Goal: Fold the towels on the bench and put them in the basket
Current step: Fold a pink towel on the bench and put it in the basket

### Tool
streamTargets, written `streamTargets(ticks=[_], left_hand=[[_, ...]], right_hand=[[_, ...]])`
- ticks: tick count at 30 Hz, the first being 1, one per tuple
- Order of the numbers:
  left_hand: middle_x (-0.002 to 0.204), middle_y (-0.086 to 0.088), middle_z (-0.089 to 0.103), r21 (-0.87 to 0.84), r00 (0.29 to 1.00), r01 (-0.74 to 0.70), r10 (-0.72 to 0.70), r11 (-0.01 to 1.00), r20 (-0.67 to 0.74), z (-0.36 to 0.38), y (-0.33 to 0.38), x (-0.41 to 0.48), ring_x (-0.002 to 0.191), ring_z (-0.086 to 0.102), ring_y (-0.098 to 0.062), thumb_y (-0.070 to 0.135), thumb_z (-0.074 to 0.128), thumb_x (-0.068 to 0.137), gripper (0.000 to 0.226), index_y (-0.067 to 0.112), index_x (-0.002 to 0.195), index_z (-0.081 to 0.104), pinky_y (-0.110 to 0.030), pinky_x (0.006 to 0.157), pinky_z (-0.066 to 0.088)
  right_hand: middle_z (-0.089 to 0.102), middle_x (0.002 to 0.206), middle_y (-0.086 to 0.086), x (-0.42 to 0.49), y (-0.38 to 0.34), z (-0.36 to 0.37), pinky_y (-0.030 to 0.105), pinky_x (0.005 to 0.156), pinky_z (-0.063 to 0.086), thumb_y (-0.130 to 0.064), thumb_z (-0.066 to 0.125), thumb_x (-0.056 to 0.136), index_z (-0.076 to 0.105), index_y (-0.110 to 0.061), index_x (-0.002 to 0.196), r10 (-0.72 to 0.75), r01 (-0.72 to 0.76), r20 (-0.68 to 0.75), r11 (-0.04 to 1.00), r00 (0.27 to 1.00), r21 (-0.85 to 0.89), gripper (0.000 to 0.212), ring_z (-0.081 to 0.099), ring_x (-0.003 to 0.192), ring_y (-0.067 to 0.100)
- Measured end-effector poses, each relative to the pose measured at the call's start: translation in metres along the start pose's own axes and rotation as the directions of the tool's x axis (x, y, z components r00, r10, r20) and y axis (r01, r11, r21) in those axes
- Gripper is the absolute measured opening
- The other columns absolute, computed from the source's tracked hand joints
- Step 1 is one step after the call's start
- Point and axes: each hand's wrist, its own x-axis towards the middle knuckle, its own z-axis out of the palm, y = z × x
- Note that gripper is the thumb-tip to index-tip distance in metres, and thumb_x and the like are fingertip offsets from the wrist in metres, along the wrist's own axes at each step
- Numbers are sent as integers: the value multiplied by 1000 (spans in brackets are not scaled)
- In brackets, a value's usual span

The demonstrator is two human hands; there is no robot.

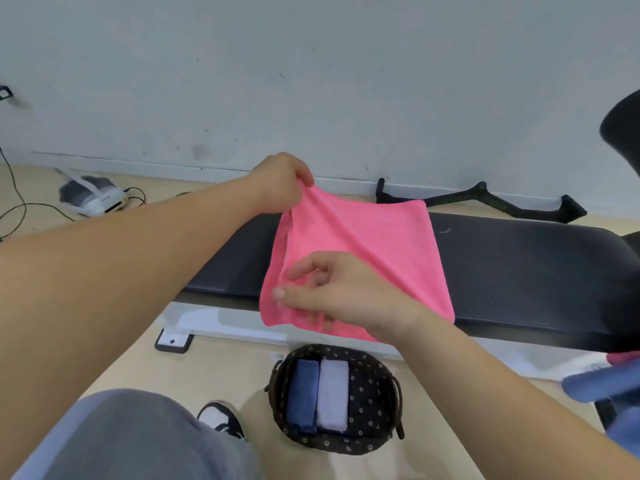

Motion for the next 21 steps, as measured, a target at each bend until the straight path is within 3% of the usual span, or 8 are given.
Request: streamTargets(ticks=[1,3,6,8,10,13,16,21], left_hand=[[138,-3,61,31,999,27,-28,999,22,3,-6,-3,121,61,-21,-4,49,88,48,16,125,72,-24,90,46],[140,-5,60,80,998,66,-66,995,-4,10,-16,-7,122,60,-24,3,56,89,45,15,131,67,-28,94,48],[131,-10,63,64,997,81,-80,995,-19,27,-23,-14,114,62,-30,17,55,86,37,12,121,67,-38,93,53],[119,-14,65,64,989,133,-137,989,54,45,-23,-22,99,63,-33,38,49,80,32,14,98,61,-39,79,54],[129,-15,58,164,976,179,-196,970,94,69,-23,-29,112,57,-37,49,45,81,42,15,103,55,-48,93,50],[159,-16,33,240,987,159,-163,958,-2,101,-22,-40,148,28,-40,46,38,100,58,14,147,43,-58,121,23],[162,-19,31,245,992,108,-89,964,-89,112,-23,-42,149,27,-40,39,36,104,56,11,152,39,-56,121,22],[164,-21,29,226,998,51,-44,973,-36,109,-18,-36,151,26,-40,31,38,106,51,7,151,40,-53,123,20]], right_hand=[[67,72,7,2,0,-3,28,50,48,-36,84,84,70,-12,101,26,-27,-20,999,999,-43,33,59,55,15],[69,73,-2,9,5,-22,29,58,50,-44,79,86,73,-17,91,-28,-15,-213,980,977,-201,28,62,60,14],[69,93,-7,17,27,-77,34,76,53,-47,66,89,71,-24,96,-202,-153,-575,847,793,-509,24,65,83,15],[63,109,3,16,49,-112,40,78,53,-46,60,90,66,-18,110,-192,-296,-688,799,700,-523,35,63,94,26],[58,110,9,16,68,-133,37,68,49,-45,58,91,61,-13,106,-113,-367,-724,803,680,-470,36,61,88,30],[62,98,6,21,79,-140,34,62,43,-44,60,92,60,-14,95,-76,-357,-718,829,691,-431,30,59,81,25],[68,82,1,25,75,-141,33,62,49,-41,60,91,68,-14,90,-56,-360,-721,838,691,-410,28,66,78,24],[66,85,-2,19,71,-151,35,65,51,-26,60,87,63,-18,85,-13,-356,-708,858,706,-370,8,64,80,22]])
